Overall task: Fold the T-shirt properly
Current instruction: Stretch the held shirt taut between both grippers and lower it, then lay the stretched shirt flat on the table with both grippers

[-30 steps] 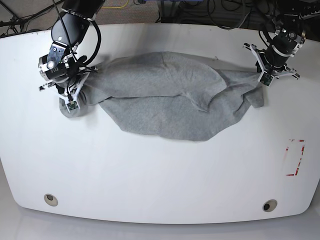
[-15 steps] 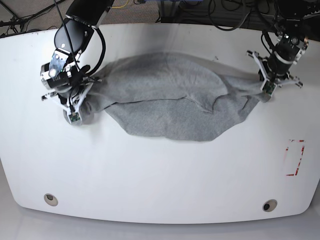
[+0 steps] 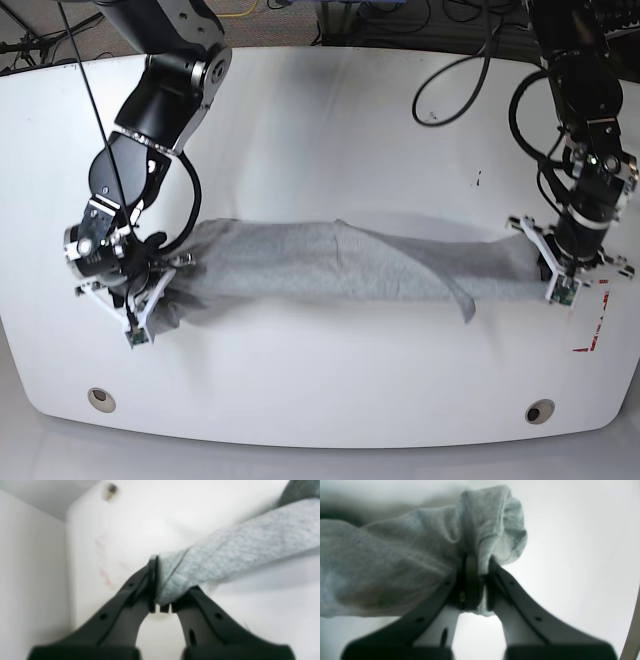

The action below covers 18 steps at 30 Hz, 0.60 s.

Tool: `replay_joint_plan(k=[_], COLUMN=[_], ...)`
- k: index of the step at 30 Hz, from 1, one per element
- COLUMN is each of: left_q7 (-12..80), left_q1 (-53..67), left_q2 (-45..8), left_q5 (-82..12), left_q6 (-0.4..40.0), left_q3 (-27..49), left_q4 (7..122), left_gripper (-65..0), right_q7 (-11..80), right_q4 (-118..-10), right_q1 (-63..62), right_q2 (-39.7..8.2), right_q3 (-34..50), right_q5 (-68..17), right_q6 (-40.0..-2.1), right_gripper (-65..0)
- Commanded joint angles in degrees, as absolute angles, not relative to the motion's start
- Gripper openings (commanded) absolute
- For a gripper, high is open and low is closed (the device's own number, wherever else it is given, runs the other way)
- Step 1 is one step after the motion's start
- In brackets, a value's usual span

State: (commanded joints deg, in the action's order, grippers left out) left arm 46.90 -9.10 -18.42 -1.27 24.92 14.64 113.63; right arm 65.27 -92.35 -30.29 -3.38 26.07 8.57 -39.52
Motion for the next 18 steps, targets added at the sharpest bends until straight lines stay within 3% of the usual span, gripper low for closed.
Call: replay_joint_plan(k=[18], left_q7=[50.95], left_q1=[-27.12], left_q2=[-18.42], left_q5=[-1.27], left_q6=[24.75], left_q3=[14.55], left_q4=[113.89], left_gripper=[-65.0], right_q7=[67.91], right_q4=[-90.24], right_q1=[-53.32], right_q2=[-3.30], right_q3=[25.98], right_q5=[8.40], right_q6=[-39.60], right_gripper=[-65.0])
